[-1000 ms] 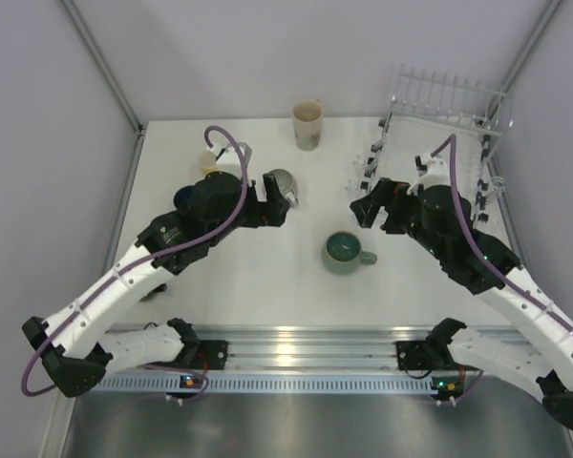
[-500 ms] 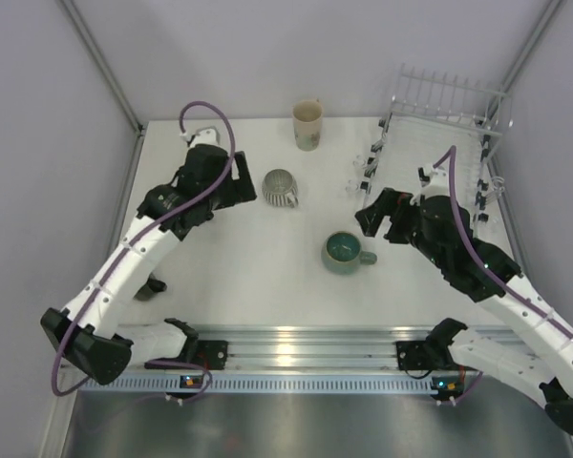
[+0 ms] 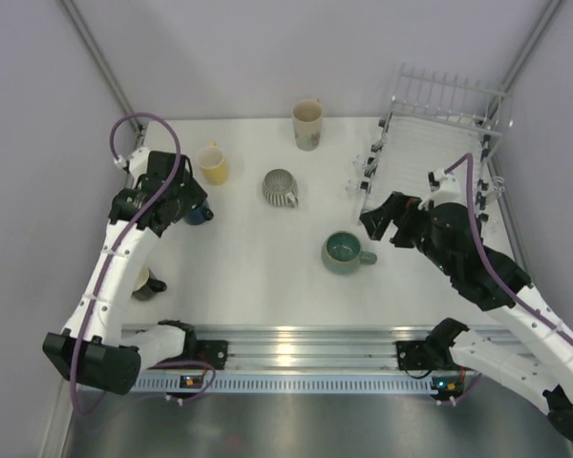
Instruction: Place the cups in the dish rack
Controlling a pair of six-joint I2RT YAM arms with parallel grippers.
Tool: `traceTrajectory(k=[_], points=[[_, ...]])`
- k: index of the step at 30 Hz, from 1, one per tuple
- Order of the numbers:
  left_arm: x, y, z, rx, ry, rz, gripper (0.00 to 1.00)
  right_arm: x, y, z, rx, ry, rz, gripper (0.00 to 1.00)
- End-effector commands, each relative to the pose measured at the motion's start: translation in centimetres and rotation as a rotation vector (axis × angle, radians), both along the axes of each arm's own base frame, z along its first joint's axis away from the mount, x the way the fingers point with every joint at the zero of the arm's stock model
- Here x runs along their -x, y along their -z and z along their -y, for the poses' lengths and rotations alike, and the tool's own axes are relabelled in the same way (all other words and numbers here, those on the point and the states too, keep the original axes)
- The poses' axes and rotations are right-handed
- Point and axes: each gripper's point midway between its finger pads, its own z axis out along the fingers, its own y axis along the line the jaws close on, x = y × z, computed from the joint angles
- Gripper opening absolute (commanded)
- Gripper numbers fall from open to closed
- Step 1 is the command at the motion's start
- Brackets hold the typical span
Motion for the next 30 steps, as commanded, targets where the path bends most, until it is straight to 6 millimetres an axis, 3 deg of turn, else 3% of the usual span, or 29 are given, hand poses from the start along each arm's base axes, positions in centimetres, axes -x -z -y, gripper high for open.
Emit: traceTrajectory(k=[1, 11, 21, 30], points=[[2.1, 1.6, -3.3, -0.036, -0.172, -0.114, 0.89, 0.2, -1.2, -0.6, -0.048, -0.019, 0.020, 0.99], [5.6, 2.7, -9.2, -0.107, -0.416, -0.140, 0.86, 0.2, -1.2, -1.7, -0.080, -0.043, -0.020, 0.99], [8.2, 7.1, -11.5, -0.068, -0.597, -0.233, 0.84, 0.1, -0.5, -3.2, -0.095, -0.078, -0.084, 0.98], [9.5, 8.7, -13.9, -0.053, -0.745, -0.266, 0.81, 0.2, -0.5, -2.4, -0.065, -0.064, -0.066, 0.99]])
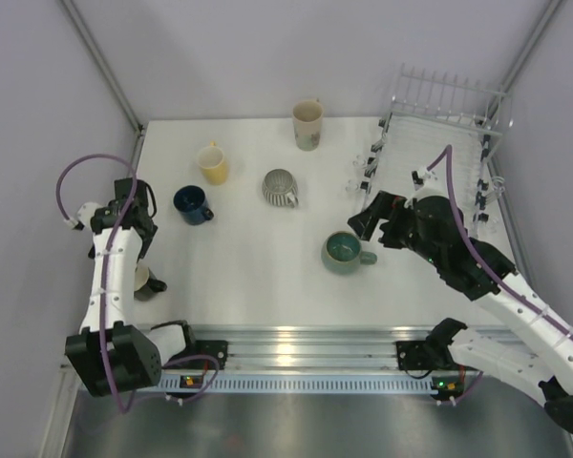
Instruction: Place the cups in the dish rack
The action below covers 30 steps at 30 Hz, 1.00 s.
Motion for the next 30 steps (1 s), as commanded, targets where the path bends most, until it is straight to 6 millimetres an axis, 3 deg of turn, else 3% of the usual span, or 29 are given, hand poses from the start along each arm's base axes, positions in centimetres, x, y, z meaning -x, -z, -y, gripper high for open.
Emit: traceTrajectory(k=[1, 7, 17, 25, 30], points=[[0.6, 0.4, -0.7, -0.015, -0.076, 0.021, 0.81, 0.3, -2.7, 0.2, -0.031, -0.004, 0.062, 0.99], [0.4, 2.5, -0.1, 0.028, -0.098, 0.075, 0.79, 0.2, -2.4, 0.3, -0.019, -0.002, 0.068, 0.99], [0.6, 5.4, -0.6, 0.025, -0.161, -0.011, 0.75, 0.1, -2.0, 1.1, 0.020, 0.018, 0.080, 0.99], [0.4, 5.7, -1.7, -0.020, -0.193, 0.006, 0.69, 0.0, -1.9, 1.2, 0.038, 0.016, 0.084, 0.99], [0.2, 6.1, -2.0, -0.024, -0.191, -0.010, 0.59, -0.2, -1.5, 1.3, 0.050, 0.020, 0.080, 0.99]])
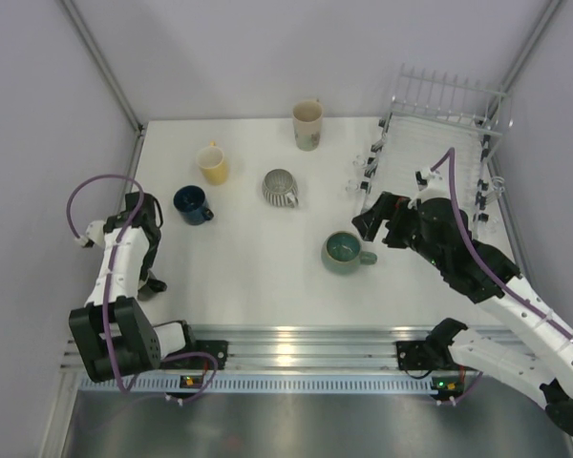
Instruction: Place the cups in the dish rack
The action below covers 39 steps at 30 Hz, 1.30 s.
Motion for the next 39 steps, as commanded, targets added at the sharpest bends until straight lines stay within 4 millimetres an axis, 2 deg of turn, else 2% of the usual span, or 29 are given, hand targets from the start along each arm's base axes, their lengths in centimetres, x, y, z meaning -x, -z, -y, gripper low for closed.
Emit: traceTrajectory(k=[1, 5, 8, 9, 11, 14, 17, 20, 21, 24, 25, 30, 31, 32, 33, 34, 35, 36, 37, 38, 39], points=[[-0.5, 0.1, -0.9, -0.037, -0.023, 0.014, 0.57, 0.0, -1.1, 0.3, 0.008, 0.007, 0.030, 0.99], [-0.4, 0.3, -0.9, -0.034, -0.034, 0.021, 0.53, 0.0, -1.0, 0.3, 0.010, 0.008, 0.032, 0.99], [-0.5, 0.2, -1.0, -0.041, -0.034, 0.021, 0.45, -0.1, -1.0, 0.3, 0.008, 0.009, 0.031, 0.99], [-0.5, 0.3, -1.0, -0.041, -0.034, 0.019, 0.40, 0.0, -1.0, 0.3, 0.009, 0.006, 0.029, 0.99], [-0.6, 0.2, -0.9, -0.032, -0.024, 0.020, 0.23, 0.0, -1.0, 0.3, 0.007, 0.008, 0.028, 0.99], [-0.9, -0.1, -0.6, -0.015, -0.001, 0.030, 0.09, 0.1, -1.1, 0.4, 0.005, 0.009, 0.032, 0.99], [-1.5, -1.2, 0.0, 0.009, 0.045, 0.069, 0.00, 0.2, -1.1, 0.5, 0.004, 0.006, 0.040, 0.99], [-2.6, -3.1, 0.9, 0.043, 0.107, 0.146, 0.00, 0.2, -1.4, 0.5, -0.005, 0.000, 0.060, 0.99], [-3.1, -4.7, 1.1, 0.042, 0.125, 0.209, 0.00, 0.3, -1.6, 0.4, -0.010, -0.006, 0.068, 1.00], [-3.8, -7.3, 2.4, 0.074, 0.193, 0.314, 0.00, 0.6, -2.8, -0.1, -0.034, -0.051, 0.114, 0.99], [-4.0, -9.4, 2.7, 0.065, 0.230, 0.376, 0.00, 1.0, -3.3, -0.3, -0.038, -0.086, 0.133, 0.99], [-4.7, -15.9, 4.7, 0.051, 0.375, 0.599, 0.00, 1.6, -4.9, -1.5, -0.070, -0.162, 0.159, 0.99], [-5.0, -16.9, 6.0, 0.075, 0.464, 0.647, 0.00, 1.4, -4.8, -1.9, -0.070, -0.167, 0.143, 0.99], [-5.5, -19.1, 7.0, 0.064, 0.534, 0.747, 0.00, 1.7, -5.3, -2.3, -0.080, -0.193, 0.140, 0.98], [-5.8, -19.8, 8.0, 0.074, 0.592, 0.793, 0.00, 1.8, -5.3, -2.7, -0.081, -0.212, 0.132, 0.98], [-6.1, -20.5, 10.3, 0.152, 0.695, 0.852, 0.00, 2.0, -5.1, -3.7, -0.083, -0.265, 0.116, 0.97], [-6.7, -21.7, 11.3, 0.165, 0.753, 0.917, 0.00, 2.2, -5.5, -4.2, -0.089, -0.297, 0.120, 0.97], [-7.0, -21.4, 12.3, 0.208, 0.797, 0.939, 0.00, 2.3, -5.4, -4.8, -0.091, -0.327, 0.114, 0.94], [-7.0, -21.6, 14.7, 0.307, 0.902, 0.980, 0.00, 2.6, -5.4, -5.8, -0.105, -0.384, 0.109, 0.93], [-7.9, -22.8, 15.4, 0.310, 0.954, 1.057, 0.00, 2.7, -5.4, -6.3, -0.112, -0.411, 0.105, 0.91], [-8.3, -21.5, 16.3, 0.391, 0.961, 1.067, 0.00, 2.6, -5.0, -7.0, -0.120, -0.430, 0.091, 0.90]])
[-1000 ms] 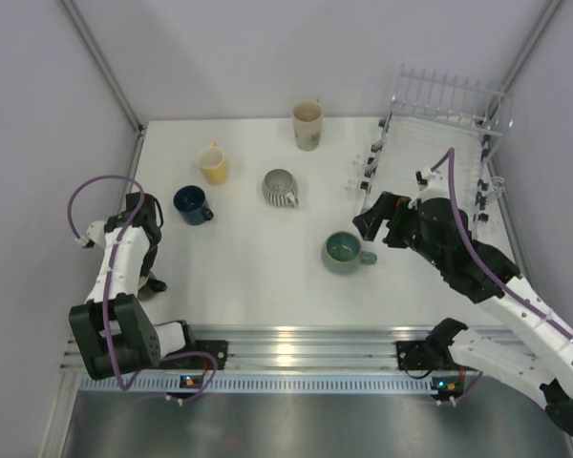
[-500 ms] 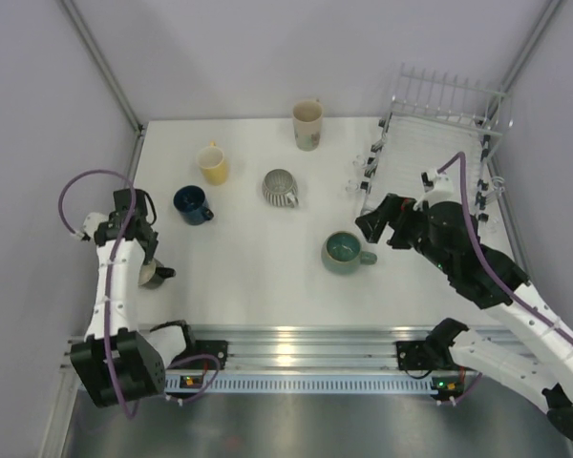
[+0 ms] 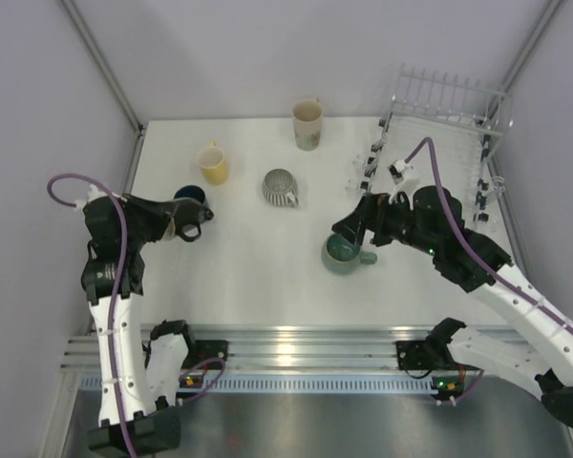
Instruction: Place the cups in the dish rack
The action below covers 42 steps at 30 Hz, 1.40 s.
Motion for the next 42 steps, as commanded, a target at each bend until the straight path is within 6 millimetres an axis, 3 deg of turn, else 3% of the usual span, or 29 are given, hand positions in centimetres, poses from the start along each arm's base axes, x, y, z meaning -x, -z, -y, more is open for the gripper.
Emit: traceTrajectory(k=[1, 2, 3, 7, 10, 15, 16, 17, 21, 23, 29, 37, 41, 42], points=[[-3.0, -3.5, 5.8, 0.145, 0.355, 0.277, 0.00, 1.1, -2.5, -3.1, -0.084, -0.175, 0.040, 0.88], [-3.0, -4.5, 6.3, 0.136, 0.394, 0.323, 0.00, 1.3, -2.8, -3.4, -0.098, -0.195, 0.046, 0.86], [-3.4, -3.5, 6.5, 0.179, 0.405, 0.319, 0.00, 1.2, -2.3, -3.9, -0.098, -0.209, 0.029, 0.85], [-4.6, -3.3, 7.1, 0.202, 0.460, 0.371, 0.00, 1.4, -1.6, -5.2, -0.125, -0.272, 0.013, 0.80], [-5.8, -4.3, 8.0, 0.209, 0.530, 0.446, 0.00, 0.9, -1.9, -6.0, -0.159, -0.281, 0.017, 0.78], [-7.0, -6.8, 13.0, 0.224, 0.692, 0.586, 0.00, -0.2, -3.2, -7.5, -0.238, -0.274, 0.011, 0.78], [-6.8, -8.2, 13.9, 0.223, 0.726, 0.654, 0.00, -0.3, -3.4, -7.7, -0.254, -0.275, 0.011, 0.77], [-6.9, -7.9, 16.1, 0.258, 0.786, 0.655, 0.00, -0.5, -3.5, -7.8, -0.266, -0.270, 0.011, 0.77], [-5.9, -10.5, 19.3, 0.364, 0.882, 0.775, 0.00, -1.5, -3.7, -8.7, -0.314, -0.246, -0.018, 0.75], [-4.8, -12.3, 19.6, 0.394, 0.903, 0.885, 0.00, -1.9, -4.4, -9.1, -0.351, -0.248, 0.006, 0.74], [-3.4, -14.6, 19.0, 0.592, 0.925, 1.003, 0.00, -1.5, -6.2, -9.8, -0.512, -0.299, 0.085, 0.72], [-2.6, -14.6, 20.0, 0.558, 0.963, 1.032, 0.00, -2.5, -7.7, -11.6, -0.601, -0.327, 0.059, 0.69], [-2.2, -14.7, 20.2, 0.583, 0.964, 1.032, 0.00, -3.7, -6.8, -13.0, -0.587, -0.315, 0.039, 0.66], [-2.2, -14.6, 20.2, 0.588, 0.958, 1.031, 0.00, -3.7, -7.4, -13.1, -0.605, -0.320, 0.061, 0.66]])
